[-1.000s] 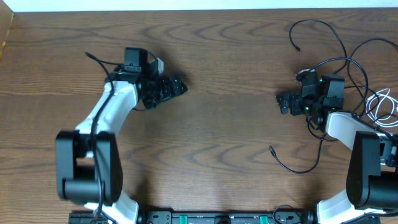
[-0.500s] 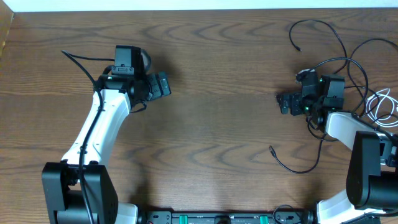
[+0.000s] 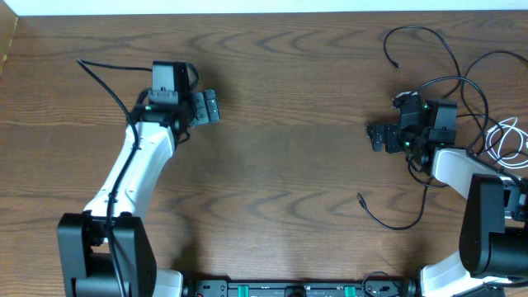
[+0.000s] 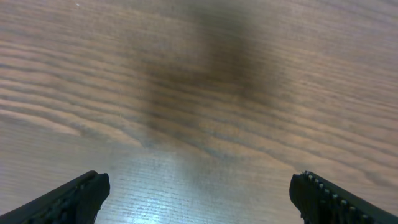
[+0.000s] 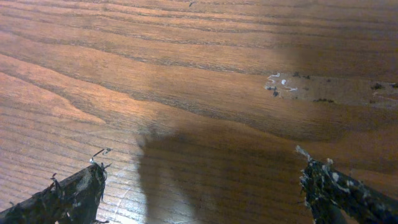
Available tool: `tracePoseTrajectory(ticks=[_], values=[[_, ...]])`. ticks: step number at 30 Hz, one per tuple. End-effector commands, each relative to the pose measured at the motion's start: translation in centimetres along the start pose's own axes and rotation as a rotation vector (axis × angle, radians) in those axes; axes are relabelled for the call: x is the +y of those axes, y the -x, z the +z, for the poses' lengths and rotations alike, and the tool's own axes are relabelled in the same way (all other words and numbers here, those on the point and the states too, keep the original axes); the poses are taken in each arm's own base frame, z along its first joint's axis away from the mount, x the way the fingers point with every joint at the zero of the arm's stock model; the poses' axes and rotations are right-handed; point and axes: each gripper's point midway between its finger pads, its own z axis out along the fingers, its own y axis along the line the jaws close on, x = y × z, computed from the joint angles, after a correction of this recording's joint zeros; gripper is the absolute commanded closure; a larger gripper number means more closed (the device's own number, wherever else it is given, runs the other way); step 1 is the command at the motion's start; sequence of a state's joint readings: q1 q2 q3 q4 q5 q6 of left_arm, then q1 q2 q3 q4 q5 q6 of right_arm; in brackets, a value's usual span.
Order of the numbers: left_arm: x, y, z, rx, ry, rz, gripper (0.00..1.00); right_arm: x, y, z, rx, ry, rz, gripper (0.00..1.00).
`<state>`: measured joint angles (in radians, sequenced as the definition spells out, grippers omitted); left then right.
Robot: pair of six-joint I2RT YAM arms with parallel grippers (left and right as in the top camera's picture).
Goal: Untangle cables
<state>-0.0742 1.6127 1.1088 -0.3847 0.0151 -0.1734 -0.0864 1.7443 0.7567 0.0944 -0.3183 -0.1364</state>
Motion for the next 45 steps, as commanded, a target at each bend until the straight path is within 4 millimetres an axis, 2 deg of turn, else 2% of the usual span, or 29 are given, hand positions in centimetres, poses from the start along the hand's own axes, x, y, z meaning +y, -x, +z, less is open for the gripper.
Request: tracePoseTrajectory(ticks=[1, 7, 15, 31, 37, 45], values=[[0.6, -2.6, 1.5, 0.01, 0.004, 0.034, 0.02, 0.1, -0.6, 0.3, 0.015, 0.003, -0.005, 0.01], [1.0, -6.9, 4.2, -0.016, -0.035, 0.032, 0.02, 0.1, -0.6, 0.3, 0.015, 0.003, -0.005, 0.01], [2.0, -11.3, 5.1, -0.022, -0.036, 0.063, 0.02, 0.1, -0.6, 0.3, 0.015, 0.003, -0.005, 0.01], [3.3, -15.9, 1.3, -0.22, -0.066, 0.149, 0.02, 0.1, -0.6, 0.3, 0.016, 0.003, -0.005, 0.01], [4.0, -18.4, 0.6, -0.229, -0.067, 0.149, 0.02, 0.1, -0.6, 0.3, 0.015, 0.003, -0.005, 0.0], [4.5, -19.0, -0.7, -0.263, -0.053, 0.145, 0.02, 0.1, -0.6, 0.3, 0.015, 0.003, -0.005, 0.01]])
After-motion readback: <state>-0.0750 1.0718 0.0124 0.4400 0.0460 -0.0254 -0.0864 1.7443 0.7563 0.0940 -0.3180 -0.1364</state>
